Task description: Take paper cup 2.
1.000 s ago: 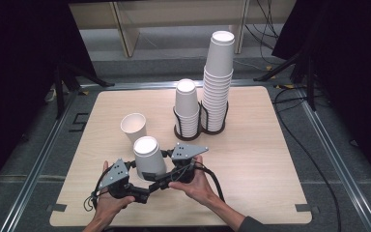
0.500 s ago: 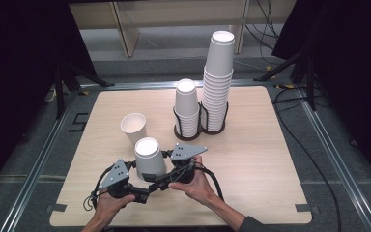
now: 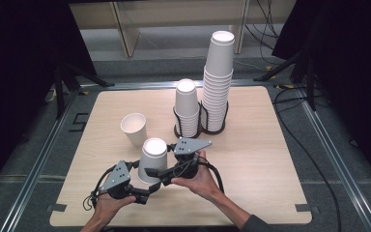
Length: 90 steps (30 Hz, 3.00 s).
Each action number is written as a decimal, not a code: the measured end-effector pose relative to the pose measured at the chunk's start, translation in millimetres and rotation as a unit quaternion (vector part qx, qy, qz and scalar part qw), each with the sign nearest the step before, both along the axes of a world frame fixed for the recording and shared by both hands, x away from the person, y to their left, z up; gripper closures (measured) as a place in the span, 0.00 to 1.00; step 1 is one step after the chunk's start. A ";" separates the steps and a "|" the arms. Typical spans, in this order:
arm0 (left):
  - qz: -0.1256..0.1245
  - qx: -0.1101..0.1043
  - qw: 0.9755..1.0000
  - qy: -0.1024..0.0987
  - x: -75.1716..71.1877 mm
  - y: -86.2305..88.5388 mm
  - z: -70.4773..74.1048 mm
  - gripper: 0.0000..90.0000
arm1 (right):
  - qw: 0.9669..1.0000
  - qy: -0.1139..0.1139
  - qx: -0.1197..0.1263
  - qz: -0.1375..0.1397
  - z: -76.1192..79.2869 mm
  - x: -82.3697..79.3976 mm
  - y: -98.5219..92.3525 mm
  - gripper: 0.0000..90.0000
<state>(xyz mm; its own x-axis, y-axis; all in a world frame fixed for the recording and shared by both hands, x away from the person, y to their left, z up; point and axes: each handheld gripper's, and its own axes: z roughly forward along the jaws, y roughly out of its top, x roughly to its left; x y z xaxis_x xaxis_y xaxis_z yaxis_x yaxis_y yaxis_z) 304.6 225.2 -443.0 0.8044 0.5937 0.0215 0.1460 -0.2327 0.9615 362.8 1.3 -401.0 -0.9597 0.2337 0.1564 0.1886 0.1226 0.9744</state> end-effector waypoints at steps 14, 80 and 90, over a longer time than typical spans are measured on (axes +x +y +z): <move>-0.010 0.017 1.000 -0.008 0.0 -1.6 -1.9 0.08 | 1.000 0.007 0.006 0.004 8.4 6.4 -7.6 0.21; -0.040 0.126 0.990 -0.040 -6.7 1.8 -2.7 0.10 | 0.988 0.073 -0.118 0.061 6.3 14.5 -24.2 0.22; -0.050 0.127 0.990 -0.041 -6.6 0.8 -3.9 0.09 | 0.986 0.110 -0.102 0.072 0.8 15.2 -20.9 0.23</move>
<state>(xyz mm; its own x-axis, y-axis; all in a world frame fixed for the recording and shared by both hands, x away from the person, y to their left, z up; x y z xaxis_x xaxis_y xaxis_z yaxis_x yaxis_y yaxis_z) 298.1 226.0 -446.9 0.8480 0.4791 0.2265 0.0352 -0.4773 0.8780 377.9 -19.6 -400.2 -0.9331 0.1457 0.3287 0.3594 0.3532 0.8638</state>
